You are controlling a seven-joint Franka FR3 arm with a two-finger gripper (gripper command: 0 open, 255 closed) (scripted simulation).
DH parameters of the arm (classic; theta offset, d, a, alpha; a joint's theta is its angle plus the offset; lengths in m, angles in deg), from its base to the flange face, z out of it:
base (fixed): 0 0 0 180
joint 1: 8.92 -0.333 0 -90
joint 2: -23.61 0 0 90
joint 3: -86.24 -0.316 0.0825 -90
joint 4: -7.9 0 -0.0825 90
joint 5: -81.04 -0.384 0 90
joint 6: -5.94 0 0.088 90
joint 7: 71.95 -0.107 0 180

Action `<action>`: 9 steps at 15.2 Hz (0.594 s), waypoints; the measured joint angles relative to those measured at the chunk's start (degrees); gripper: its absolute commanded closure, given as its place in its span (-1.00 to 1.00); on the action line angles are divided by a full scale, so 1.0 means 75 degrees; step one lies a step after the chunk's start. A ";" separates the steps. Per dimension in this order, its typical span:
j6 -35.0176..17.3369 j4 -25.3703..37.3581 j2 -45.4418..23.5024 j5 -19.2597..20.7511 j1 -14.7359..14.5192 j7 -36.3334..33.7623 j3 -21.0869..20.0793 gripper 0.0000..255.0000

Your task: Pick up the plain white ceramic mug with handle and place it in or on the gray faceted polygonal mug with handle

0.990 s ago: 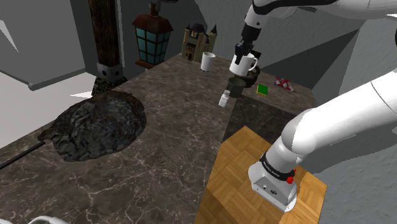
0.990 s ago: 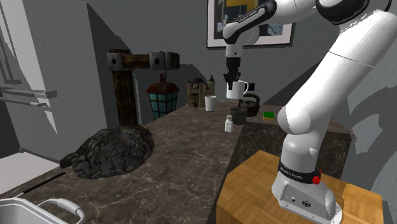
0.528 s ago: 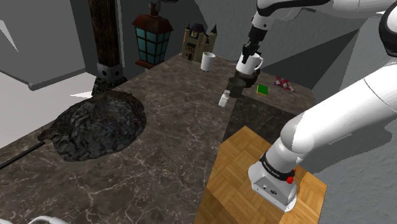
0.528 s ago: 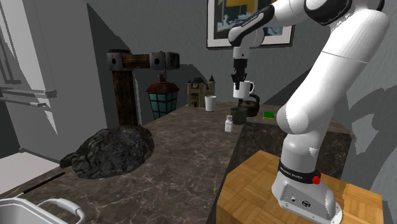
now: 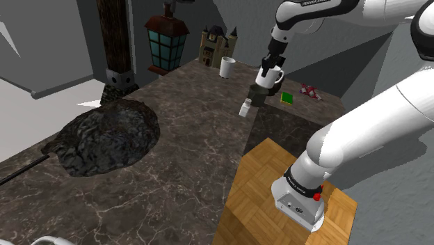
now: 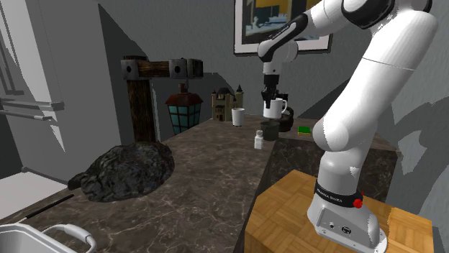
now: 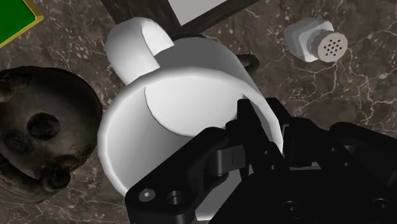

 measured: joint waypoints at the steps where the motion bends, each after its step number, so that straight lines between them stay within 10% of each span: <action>1: -0.0107 -0.0100 -0.0008 0.0003 0.0001 -0.0004 0.0004 1.00; 9: -0.0811 -0.0599 -0.0204 -0.0011 0.0007 0.0027 0.0070 1.00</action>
